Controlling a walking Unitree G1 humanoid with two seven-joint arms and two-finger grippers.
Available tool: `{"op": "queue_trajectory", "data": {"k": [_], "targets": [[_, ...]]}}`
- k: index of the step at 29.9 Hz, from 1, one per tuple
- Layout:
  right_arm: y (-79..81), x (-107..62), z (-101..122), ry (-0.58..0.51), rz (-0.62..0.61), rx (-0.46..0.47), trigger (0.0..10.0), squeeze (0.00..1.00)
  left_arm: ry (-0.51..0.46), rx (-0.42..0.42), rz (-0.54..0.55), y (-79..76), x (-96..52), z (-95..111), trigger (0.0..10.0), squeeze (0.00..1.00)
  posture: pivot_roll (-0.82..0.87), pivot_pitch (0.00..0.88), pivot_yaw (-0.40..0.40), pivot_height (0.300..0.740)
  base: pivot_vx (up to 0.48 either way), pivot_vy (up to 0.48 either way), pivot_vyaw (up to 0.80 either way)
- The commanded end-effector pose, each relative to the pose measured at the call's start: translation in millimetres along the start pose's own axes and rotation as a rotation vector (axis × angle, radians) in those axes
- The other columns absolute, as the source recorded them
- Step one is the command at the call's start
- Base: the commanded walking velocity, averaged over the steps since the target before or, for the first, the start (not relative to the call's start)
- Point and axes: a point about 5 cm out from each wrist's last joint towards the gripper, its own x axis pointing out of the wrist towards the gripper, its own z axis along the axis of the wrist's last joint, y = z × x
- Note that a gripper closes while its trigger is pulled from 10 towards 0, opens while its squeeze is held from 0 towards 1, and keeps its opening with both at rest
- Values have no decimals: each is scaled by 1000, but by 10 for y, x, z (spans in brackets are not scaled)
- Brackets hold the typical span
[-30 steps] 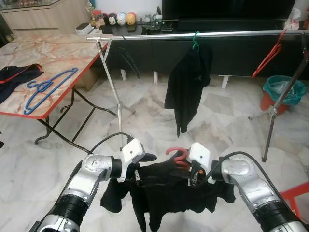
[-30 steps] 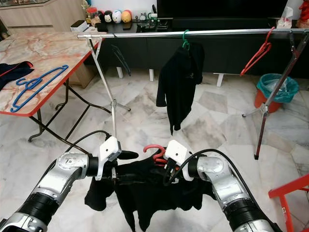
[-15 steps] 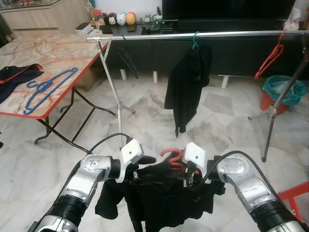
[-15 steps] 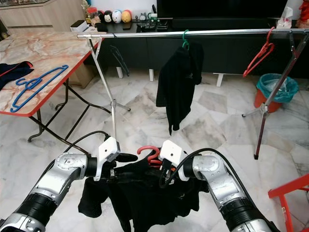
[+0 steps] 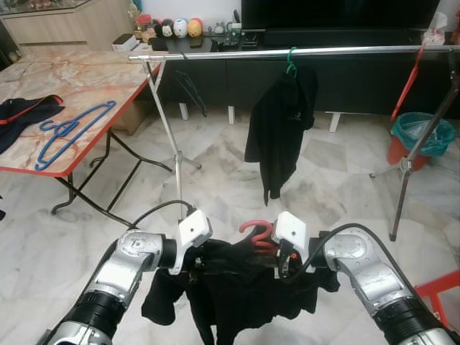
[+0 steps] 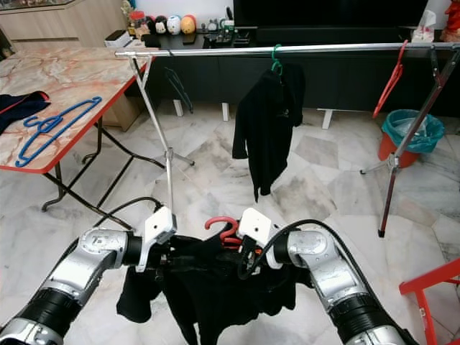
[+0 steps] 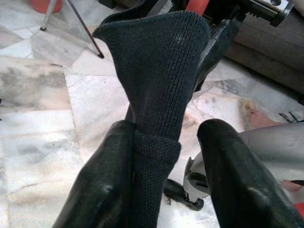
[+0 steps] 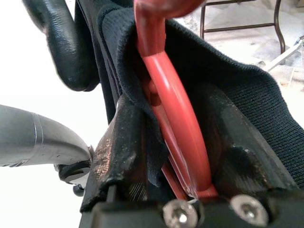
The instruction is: Hang hanger
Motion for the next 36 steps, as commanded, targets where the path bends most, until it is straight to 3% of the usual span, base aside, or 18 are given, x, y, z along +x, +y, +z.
{"op": "queue_trajectory", "data": {"k": [1, 29, 30, 31, 35, 36], "targets": [[-50, -4, 216, -78, -12, -52, 10000, 0, 0, 0, -23, -30, -8, 0, 0, 0, -8, 32, 84, 740, 0, 0, 0], [-51, -25, 177, -71, 5, -46, 10000, 0, -1, -2, -36, -46, -1, 5, 0, 0, -8, 32, 83, 740, 0, 0, 0], [-47, -31, 173, -74, 9, -42, 10000, 208, -1, -2, -37, -46, 0, 5, 0, 0, -10, 34, 82, 740, 0, 0, 0], [-45, -36, 172, -76, 11, -40, 10000, 1000, -1, -2, -37, -46, 0, 6, 0, 0, -9, 34, 82, 740, 0, 0, 0], [-49, -57, 160, -76, 4, -49, 10000, 1000, -1, -3, -38, -48, 2, 7, 0, 0, -11, 35, 83, 740, 0, 0, 0], [-46, -72, 140, -61, 9, -59, 10000, 176, -1, -3, -39, -47, 2, 8, 0, 0, -11, 35, 83, 740, 0, 0, 0]]}}
